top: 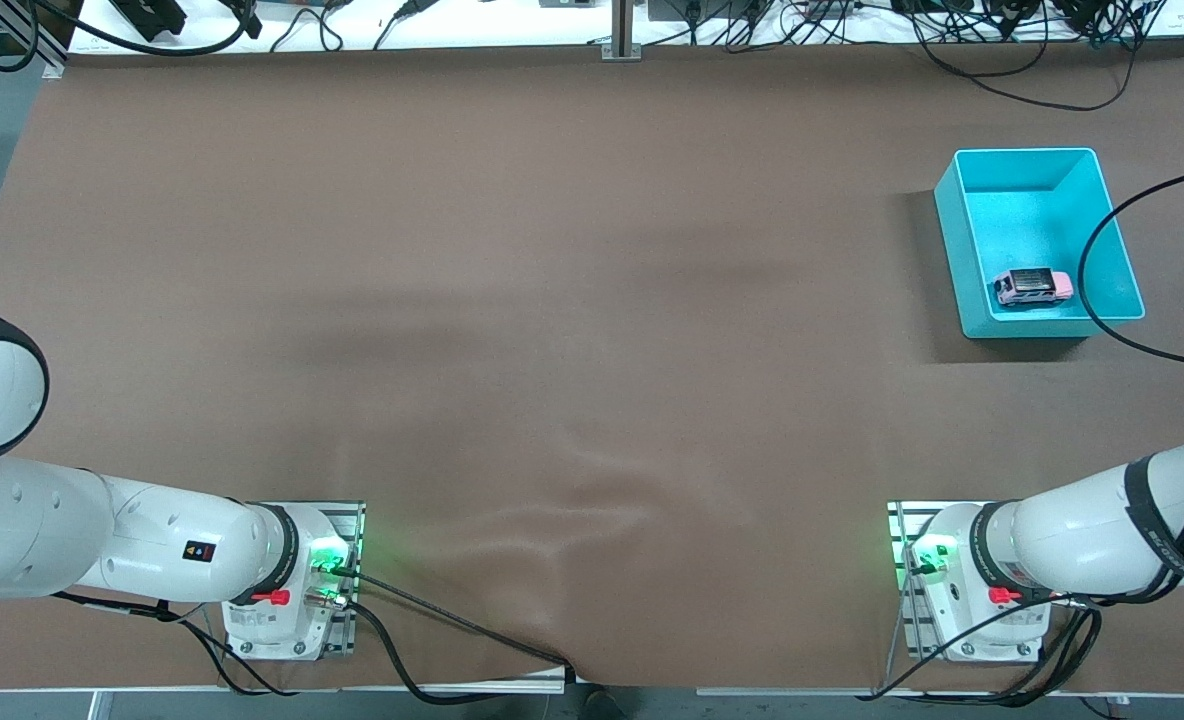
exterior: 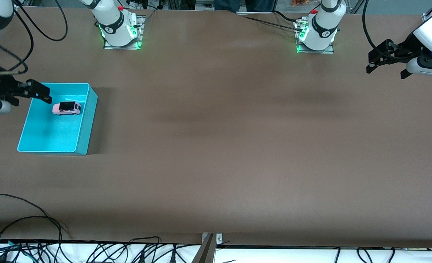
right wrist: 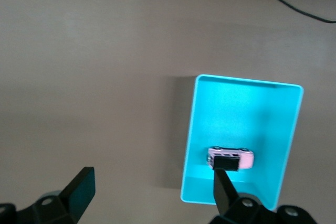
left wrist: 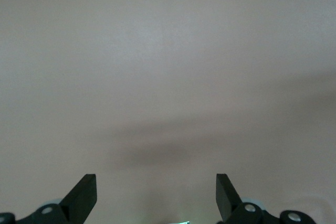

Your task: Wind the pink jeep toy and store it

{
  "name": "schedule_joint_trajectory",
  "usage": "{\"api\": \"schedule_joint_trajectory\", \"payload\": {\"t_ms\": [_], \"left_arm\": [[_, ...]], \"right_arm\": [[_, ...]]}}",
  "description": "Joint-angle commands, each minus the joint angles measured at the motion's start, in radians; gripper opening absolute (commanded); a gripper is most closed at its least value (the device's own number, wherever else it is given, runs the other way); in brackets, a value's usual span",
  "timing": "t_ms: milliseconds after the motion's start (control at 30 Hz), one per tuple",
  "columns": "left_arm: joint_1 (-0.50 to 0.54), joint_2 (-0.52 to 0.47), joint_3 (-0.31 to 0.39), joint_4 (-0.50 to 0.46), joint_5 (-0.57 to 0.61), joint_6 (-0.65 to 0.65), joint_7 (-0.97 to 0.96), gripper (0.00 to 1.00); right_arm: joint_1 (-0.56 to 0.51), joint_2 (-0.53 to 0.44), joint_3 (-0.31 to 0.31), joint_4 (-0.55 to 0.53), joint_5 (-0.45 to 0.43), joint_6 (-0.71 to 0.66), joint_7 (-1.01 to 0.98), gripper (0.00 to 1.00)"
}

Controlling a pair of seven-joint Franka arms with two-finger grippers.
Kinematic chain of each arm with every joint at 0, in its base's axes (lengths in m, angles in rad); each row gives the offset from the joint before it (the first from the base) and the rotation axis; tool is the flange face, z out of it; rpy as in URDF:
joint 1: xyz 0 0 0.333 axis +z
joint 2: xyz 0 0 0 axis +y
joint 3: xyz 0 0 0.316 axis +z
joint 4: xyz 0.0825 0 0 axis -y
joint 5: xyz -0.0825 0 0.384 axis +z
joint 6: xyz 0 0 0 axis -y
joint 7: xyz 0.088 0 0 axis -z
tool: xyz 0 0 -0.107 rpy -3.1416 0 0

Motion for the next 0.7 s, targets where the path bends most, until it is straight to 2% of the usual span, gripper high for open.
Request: {"api": "schedule_joint_trajectory", "payload": {"t_ms": [0,667], "left_arm": [[0.003,-0.003,0.002,0.0,-0.024,-0.005,-0.007,1.0],[0.006,-0.003,0.002,0.0,-0.024,-0.005,-0.007,1.0]], "right_arm": [[0.0,-0.091,0.015,-0.11,-0.021,0.033,0.017,1.0],[0.0,-0.071,0.015,-0.098,-0.009,0.04,0.005,1.0]]}}
